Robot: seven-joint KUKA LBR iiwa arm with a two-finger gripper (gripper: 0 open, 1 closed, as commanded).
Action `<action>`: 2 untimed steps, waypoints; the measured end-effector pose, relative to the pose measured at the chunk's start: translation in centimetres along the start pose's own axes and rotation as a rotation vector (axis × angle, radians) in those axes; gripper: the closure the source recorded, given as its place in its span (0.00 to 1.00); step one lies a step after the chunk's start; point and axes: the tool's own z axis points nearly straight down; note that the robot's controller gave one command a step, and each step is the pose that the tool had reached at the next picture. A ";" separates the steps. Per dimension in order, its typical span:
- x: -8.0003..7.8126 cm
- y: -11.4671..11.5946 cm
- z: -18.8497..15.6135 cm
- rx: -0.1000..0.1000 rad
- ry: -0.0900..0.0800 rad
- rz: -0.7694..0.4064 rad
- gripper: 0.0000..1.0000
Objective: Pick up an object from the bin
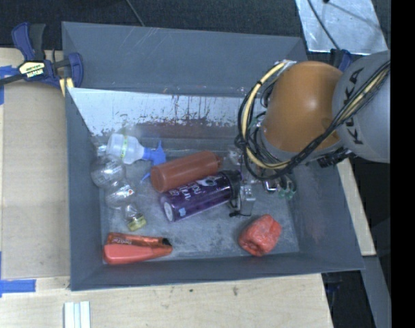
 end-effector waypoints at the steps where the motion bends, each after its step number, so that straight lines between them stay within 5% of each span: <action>1: -1.6 2.0 3.2 0.002 -0.006 -0.136 0.00; 2: -2.6 4.0 5.4 0.001 -0.002 -0.316 0.00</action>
Offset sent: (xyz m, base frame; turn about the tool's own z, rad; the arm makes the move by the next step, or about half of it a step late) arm 0.0310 0.0503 -0.0271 -0.4063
